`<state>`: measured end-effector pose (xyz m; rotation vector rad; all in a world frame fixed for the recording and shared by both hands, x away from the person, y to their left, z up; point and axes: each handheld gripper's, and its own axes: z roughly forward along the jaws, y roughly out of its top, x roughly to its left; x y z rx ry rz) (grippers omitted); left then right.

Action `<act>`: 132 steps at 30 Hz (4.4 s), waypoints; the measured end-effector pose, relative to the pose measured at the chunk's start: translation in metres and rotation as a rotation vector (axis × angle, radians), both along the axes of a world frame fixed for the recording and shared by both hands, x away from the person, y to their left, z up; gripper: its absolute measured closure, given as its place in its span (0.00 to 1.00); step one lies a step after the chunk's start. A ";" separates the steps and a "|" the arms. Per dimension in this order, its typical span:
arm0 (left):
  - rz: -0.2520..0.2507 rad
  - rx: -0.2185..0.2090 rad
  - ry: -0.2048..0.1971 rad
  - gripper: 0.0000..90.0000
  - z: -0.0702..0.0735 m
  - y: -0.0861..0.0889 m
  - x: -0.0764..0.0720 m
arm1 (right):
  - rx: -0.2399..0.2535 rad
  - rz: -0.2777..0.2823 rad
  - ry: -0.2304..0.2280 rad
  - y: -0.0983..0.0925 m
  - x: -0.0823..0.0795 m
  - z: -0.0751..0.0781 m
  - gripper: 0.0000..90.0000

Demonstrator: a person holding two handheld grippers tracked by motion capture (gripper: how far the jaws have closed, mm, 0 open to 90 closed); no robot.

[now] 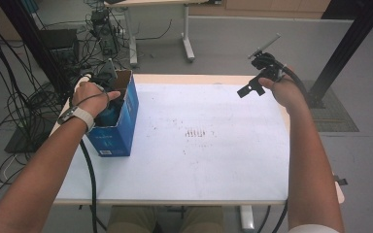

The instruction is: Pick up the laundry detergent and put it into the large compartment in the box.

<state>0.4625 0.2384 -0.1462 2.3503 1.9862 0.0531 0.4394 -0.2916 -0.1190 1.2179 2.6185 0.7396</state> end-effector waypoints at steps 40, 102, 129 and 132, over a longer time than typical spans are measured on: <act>-0.014 -0.016 0.006 0.28 0.020 0.005 -0.007 | -0.001 0.017 -0.009 0.005 -0.003 0.003 0.09; -0.355 -0.091 -0.133 0.08 0.155 -0.029 -0.037 | 0.008 0.007 -0.011 -0.001 -0.011 0.011 0.09; -0.793 -0.094 -0.152 0.08 0.138 -0.060 -0.039 | 0.011 0.002 -0.002 -0.002 -0.011 0.010 0.09; -0.852 -0.073 -0.153 0.08 0.132 -0.068 -0.042 | 0.012 0.002 -0.001 -0.002 -0.011 0.010 0.09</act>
